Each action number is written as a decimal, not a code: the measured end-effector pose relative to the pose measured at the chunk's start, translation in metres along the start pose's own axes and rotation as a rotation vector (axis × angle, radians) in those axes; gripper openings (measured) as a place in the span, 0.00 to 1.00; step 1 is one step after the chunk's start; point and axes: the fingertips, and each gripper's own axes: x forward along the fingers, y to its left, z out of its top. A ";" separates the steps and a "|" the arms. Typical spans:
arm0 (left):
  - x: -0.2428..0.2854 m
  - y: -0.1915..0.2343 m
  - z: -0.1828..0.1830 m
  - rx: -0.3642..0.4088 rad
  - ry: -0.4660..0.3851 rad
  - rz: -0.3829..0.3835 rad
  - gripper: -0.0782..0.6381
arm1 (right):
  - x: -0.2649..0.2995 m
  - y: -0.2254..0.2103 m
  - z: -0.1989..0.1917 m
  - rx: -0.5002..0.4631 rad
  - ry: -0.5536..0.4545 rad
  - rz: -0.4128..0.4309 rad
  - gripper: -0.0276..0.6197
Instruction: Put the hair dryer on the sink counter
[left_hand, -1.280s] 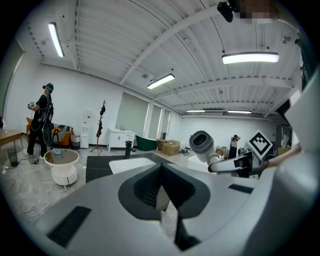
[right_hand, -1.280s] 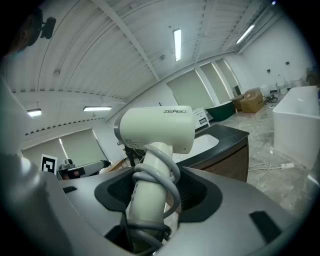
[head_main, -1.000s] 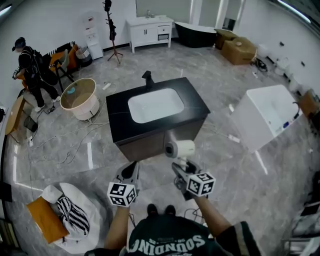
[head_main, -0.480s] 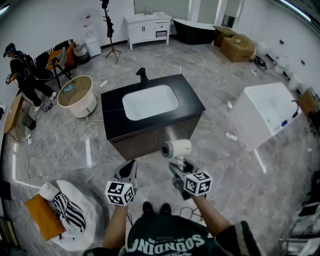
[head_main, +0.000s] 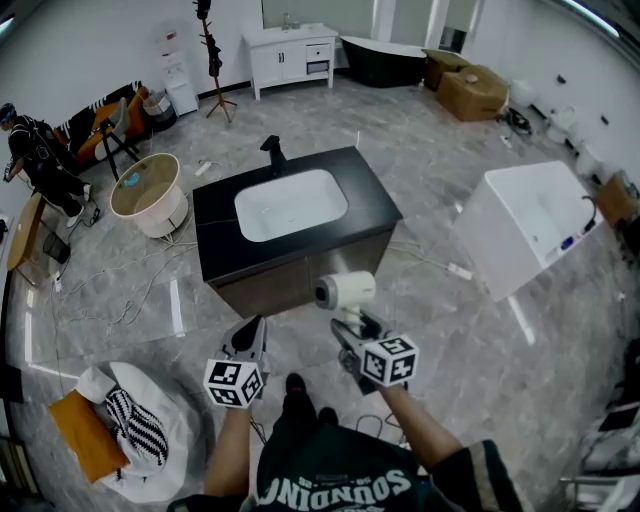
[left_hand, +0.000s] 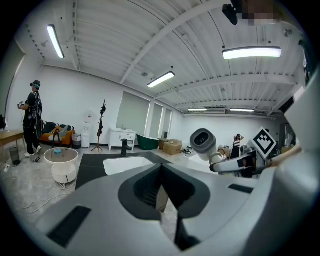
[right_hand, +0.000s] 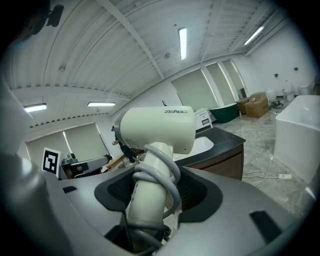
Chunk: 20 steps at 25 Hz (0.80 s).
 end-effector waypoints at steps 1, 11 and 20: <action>0.002 0.001 0.002 0.002 -0.004 0.001 0.11 | 0.001 -0.002 0.002 -0.005 0.000 0.000 0.42; 0.059 0.024 0.009 -0.006 -0.015 -0.018 0.11 | 0.041 -0.035 0.030 -0.021 -0.013 -0.020 0.42; 0.163 0.083 0.025 -0.035 0.006 -0.039 0.11 | 0.134 -0.083 0.081 -0.011 0.006 -0.019 0.42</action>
